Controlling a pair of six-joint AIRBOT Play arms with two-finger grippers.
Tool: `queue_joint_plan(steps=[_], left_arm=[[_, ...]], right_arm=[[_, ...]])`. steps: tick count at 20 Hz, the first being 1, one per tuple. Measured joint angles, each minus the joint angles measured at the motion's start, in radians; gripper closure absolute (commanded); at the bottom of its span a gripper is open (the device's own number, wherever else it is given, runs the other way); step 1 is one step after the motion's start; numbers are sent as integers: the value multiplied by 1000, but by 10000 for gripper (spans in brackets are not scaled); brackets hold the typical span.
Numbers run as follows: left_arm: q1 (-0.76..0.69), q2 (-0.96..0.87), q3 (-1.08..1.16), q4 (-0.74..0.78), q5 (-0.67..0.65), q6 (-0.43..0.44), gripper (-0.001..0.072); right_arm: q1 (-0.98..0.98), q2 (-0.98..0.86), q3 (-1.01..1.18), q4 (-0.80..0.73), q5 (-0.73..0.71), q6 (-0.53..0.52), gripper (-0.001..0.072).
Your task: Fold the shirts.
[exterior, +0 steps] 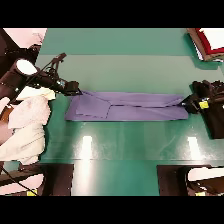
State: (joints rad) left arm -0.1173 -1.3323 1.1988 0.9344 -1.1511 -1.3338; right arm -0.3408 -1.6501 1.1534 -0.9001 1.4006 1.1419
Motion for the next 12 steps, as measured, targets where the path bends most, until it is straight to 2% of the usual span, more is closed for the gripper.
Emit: queue_joint_plan(steps=[1, 2, 7, 12], left_arm=[[-19, -3, 0, 0, 0, -5, 686], [-36, -9, 0, 0, 0, -13, 686], [-143, -90, 35, -16, 31, -40, 686], [-276, -294, 218, -45, 60, -45, 686]], right_arm=[[12, -11, -5, 7, -6, -13, 594], [24, -16, -8, 6, -18, -28, 698], [56, 52, -13, 27, -24, -63, 701], [105, 236, 5, 95, 9, -17, 702]])
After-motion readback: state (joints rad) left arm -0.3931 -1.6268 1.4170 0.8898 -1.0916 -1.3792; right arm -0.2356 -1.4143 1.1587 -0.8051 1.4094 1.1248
